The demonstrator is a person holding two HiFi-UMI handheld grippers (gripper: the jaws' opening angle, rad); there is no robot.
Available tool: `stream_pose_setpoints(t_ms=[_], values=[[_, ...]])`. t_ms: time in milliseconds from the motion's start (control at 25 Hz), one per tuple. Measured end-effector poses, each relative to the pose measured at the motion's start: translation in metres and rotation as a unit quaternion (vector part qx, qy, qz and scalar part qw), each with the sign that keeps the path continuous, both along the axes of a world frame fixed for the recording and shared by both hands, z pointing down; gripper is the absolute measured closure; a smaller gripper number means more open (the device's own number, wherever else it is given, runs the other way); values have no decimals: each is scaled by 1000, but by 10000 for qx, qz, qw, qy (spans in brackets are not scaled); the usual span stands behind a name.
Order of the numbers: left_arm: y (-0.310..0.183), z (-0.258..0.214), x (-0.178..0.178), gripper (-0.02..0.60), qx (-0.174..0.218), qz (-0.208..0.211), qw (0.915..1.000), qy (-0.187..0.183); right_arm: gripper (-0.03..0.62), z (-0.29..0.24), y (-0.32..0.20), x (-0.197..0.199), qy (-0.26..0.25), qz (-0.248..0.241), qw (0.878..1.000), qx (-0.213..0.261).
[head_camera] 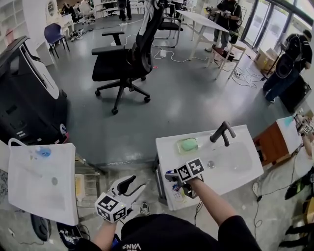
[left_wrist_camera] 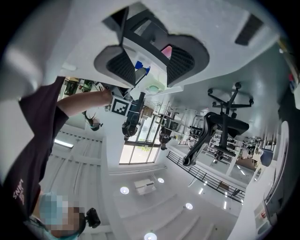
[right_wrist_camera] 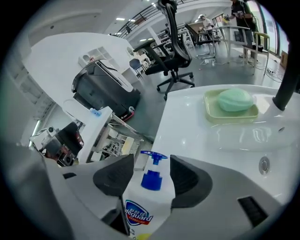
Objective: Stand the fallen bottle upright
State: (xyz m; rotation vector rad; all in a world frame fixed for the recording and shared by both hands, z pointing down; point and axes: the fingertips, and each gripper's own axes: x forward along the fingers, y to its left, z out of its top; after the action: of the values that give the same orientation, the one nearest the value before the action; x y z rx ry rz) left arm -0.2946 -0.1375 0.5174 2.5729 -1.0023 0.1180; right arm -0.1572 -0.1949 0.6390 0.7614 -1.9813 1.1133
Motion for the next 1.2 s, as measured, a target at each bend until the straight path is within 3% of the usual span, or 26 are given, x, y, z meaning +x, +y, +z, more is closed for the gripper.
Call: stream_pose_setpoints(t_ms=[320, 520, 720, 1200], values=[[-5, 6, -13, 376, -76, -31, 10000, 16, 382, 27, -4, -3, 355, -143, 9985, -398], [-8, 9, -12, 376, -130, -24, 9999, 12, 417, 28, -8, 0, 251, 57, 9988, -425], [-9, 8, -6, 376, -131, 57, 9999, 15, 435, 23, -9, 3, 157, 192, 9996, -153], [0, 9, 15, 376, -174, 284, 9994, -32, 441, -13, -9, 23, -599, 1119, 9908, 474]])
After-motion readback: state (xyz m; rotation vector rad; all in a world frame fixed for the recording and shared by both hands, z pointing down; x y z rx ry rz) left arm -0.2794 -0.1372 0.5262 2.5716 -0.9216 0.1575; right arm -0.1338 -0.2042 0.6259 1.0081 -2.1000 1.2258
